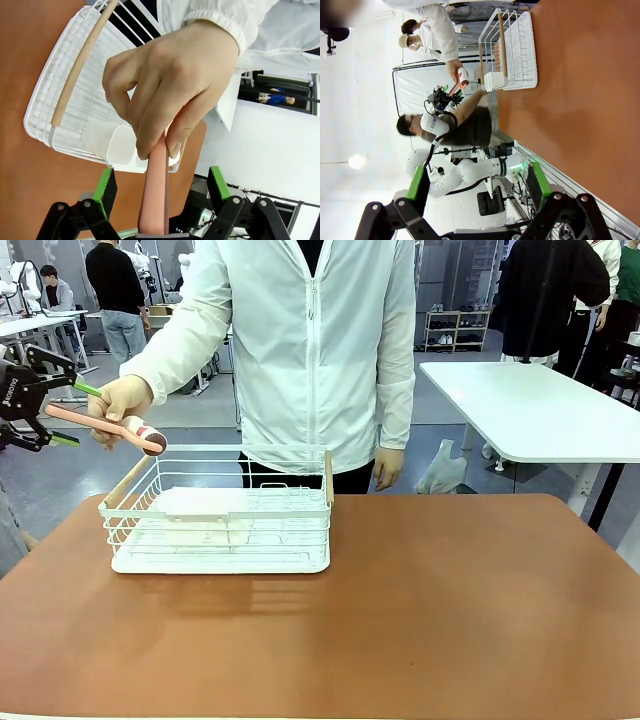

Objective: Clean the table.
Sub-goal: Pick up the Lint Roller when the human hands it over.

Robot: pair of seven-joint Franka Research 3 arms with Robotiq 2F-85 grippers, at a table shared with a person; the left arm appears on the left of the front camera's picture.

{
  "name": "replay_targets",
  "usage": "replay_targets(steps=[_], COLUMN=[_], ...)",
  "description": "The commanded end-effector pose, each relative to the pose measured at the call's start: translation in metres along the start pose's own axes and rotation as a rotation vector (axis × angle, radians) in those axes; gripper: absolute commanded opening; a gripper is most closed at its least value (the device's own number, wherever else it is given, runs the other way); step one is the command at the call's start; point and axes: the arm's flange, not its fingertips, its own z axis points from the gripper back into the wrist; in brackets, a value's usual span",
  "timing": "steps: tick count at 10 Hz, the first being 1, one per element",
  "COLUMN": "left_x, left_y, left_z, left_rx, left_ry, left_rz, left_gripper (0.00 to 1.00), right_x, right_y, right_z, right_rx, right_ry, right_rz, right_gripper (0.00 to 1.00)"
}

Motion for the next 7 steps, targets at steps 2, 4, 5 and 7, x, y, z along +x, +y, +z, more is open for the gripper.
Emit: replay_targets(steps=[2,4,5,7], left_x=[0.0028,0.0023,0.0029,0.0032], left_y=[-0.0051,-0.0063,-0.0061,-0.0055], left_z=[-0.0046,-0.0056,-0.0063,-0.0068], left_rx=[-0.015,-0.018,-0.019,-0.02], left_ry=[-0.03,-0.032,-0.034,-0.035], left_rz=[0.029,0.024,0.025,0.023], left_gripper=[0.62,0.44,0.36,0.17], right_x=[-0.0001,-0.0001,-0.0001,-0.0001], right_y=[0.0017,0.0017,0.0017,0.0017], right_z=[0.0003,0.0003,0.0003,0.0003], right_rx=[-0.007,-0.007,-0.007,-0.007], right_ry=[-0.002,-0.002,-0.002,-0.002], right_rz=[-0.006,-0.006,-0.006,-0.006], right_gripper=[1.0,1.0,1.0,1.0])
